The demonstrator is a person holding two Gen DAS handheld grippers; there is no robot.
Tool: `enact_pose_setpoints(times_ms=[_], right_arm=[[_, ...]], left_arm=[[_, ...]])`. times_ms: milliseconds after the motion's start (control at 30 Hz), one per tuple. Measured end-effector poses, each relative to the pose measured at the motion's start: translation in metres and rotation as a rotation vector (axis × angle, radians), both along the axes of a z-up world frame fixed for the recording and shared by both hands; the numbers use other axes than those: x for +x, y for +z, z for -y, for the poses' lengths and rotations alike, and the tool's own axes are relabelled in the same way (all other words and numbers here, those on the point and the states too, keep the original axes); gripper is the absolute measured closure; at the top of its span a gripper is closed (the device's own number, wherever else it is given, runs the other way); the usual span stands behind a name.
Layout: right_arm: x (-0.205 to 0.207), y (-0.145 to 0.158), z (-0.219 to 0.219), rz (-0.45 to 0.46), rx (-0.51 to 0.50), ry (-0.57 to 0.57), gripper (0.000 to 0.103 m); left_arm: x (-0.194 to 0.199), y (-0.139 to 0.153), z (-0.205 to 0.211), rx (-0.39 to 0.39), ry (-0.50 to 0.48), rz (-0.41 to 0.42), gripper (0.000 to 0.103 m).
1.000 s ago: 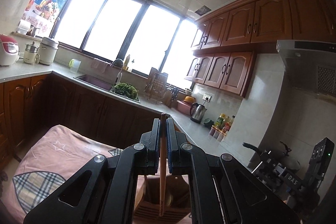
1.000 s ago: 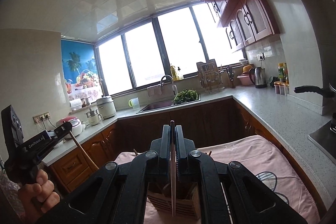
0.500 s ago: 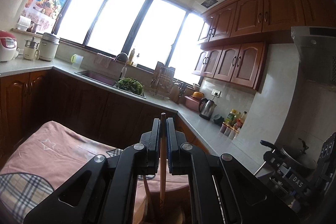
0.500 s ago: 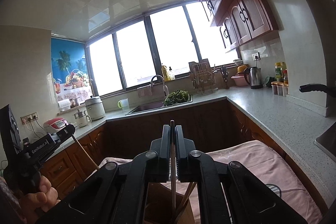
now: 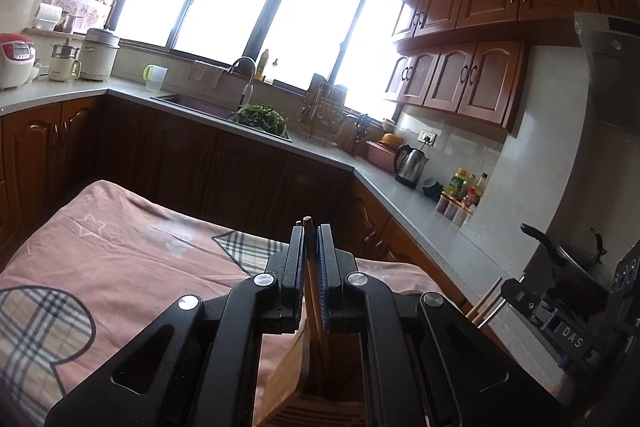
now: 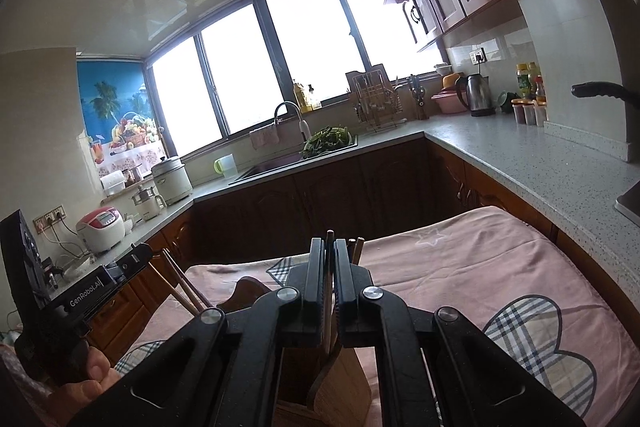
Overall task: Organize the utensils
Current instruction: 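Lower both chopsticks into the holder slots and open both grippers, then move both open grippers back down to the remaining utensils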
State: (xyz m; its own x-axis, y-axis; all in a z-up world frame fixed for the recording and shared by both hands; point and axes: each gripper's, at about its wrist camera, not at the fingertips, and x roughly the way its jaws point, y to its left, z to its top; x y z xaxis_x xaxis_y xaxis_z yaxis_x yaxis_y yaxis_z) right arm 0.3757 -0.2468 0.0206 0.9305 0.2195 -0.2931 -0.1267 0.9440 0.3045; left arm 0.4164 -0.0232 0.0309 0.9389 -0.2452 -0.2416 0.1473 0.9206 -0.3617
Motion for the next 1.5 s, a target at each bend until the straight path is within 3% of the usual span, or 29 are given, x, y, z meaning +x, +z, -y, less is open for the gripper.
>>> enact_pose_setpoints(times_ms=[533,767,933,1067,1100,1267,1300,1400,1467,1500], right_arm=[[0.009,-0.002,0.006,-0.046,0.033,0.006,0.094],[0.008,-0.003,0.006,-0.056,0.038,0.005,0.091],[0.006,-0.002,0.007,-0.053,0.048,0.004,0.071],[0.004,0.0,0.008,-0.048,0.05,0.004,0.07],[0.004,0.0,0.008,-0.048,0.054,0.005,0.065],[-0.004,0.005,0.012,-0.033,0.076,0.013,0.048],[-0.006,0.006,0.013,-0.029,0.085,0.017,0.039],[-0.014,0.007,0.016,-0.026,0.111,0.028,0.022],[-0.02,0.008,0.018,-0.03,0.131,0.038,0.01],[-0.024,0.009,0.018,-0.031,0.14,0.045,0.007]], left_arm=[[0.006,0.0,0.005,0.033,-0.037,-0.045,0.097],[0.004,-0.003,0.002,0.028,-0.021,-0.066,0.082],[0.004,-0.004,0.001,0.03,-0.014,-0.077,0.077],[0.007,-0.003,0.0,0.033,-0.015,-0.091,0.069],[0.007,-0.004,-0.001,0.032,-0.014,-0.094,0.067],[0.0,-0.001,-0.005,0.028,-0.012,-0.096,0.048],[-0.002,-0.001,-0.006,0.029,-0.012,-0.101,0.046],[-0.012,0.0,-0.009,0.022,-0.014,-0.123,0.029],[-0.021,0.002,-0.013,0.021,-0.007,-0.136,0.011],[-0.027,0.003,-0.015,0.023,0.001,-0.143,0.009]])
